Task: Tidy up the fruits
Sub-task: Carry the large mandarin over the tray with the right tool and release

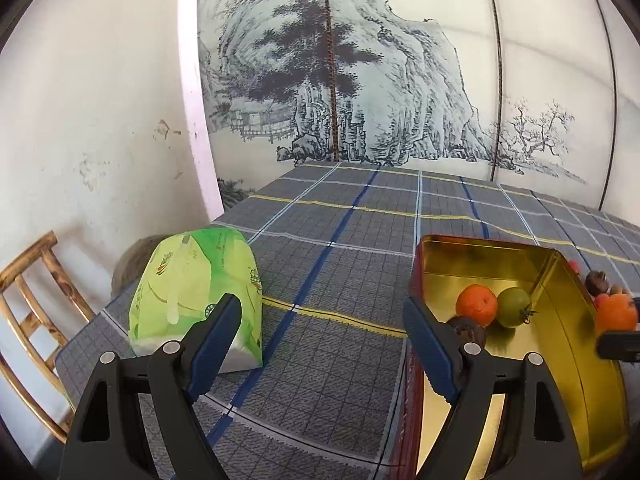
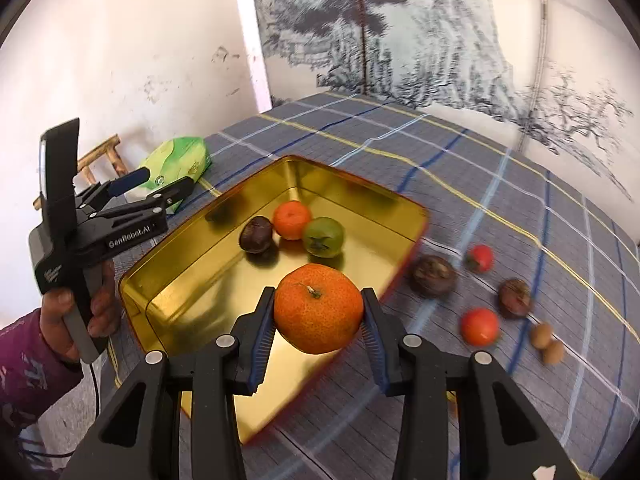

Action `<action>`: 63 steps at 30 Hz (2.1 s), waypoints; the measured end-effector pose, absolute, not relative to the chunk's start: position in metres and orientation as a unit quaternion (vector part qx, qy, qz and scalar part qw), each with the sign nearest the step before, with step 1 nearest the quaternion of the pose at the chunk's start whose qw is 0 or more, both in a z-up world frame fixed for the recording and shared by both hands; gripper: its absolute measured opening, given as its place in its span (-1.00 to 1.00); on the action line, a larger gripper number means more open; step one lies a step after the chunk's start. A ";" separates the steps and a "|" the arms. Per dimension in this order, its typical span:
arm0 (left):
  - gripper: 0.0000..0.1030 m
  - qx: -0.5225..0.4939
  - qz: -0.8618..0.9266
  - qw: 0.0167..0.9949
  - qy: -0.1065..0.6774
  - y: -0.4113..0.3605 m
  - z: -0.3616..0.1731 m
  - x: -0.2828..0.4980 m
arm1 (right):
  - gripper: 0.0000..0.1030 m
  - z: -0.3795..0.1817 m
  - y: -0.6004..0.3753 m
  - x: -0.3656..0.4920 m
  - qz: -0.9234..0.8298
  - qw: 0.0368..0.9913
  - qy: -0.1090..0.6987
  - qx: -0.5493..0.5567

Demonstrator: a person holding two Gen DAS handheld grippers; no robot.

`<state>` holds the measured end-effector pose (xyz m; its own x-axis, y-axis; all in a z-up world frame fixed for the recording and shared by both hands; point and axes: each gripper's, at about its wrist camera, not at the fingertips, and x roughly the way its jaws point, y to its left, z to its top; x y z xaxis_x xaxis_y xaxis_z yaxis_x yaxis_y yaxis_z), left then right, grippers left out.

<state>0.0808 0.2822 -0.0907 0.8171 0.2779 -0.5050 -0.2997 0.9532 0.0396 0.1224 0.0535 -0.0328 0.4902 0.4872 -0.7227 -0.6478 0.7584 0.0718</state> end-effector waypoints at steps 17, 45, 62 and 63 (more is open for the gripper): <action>0.61 -0.033 0.159 0.950 0.265 0.285 -0.091 0.078 | -0.27 -0.051 0.133 0.141 0.354 0.823 0.421 -0.143; 0.61 -0.046 0.163 0.949 0.267 0.289 -0.093 0.077 | -0.27 -0.059 0.174 0.152 0.351 0.806 0.448 -0.163; 0.61 -0.062 0.171 0.944 0.274 0.293 -0.094 0.074 | -0.22 -0.049 0.164 0.157 0.362 0.816 0.434 -0.122; 0.61 -0.056 0.172 0.945 0.272 0.291 -0.093 0.074 | -0.22 -0.046 0.161 0.157 0.365 0.819 0.429 -0.111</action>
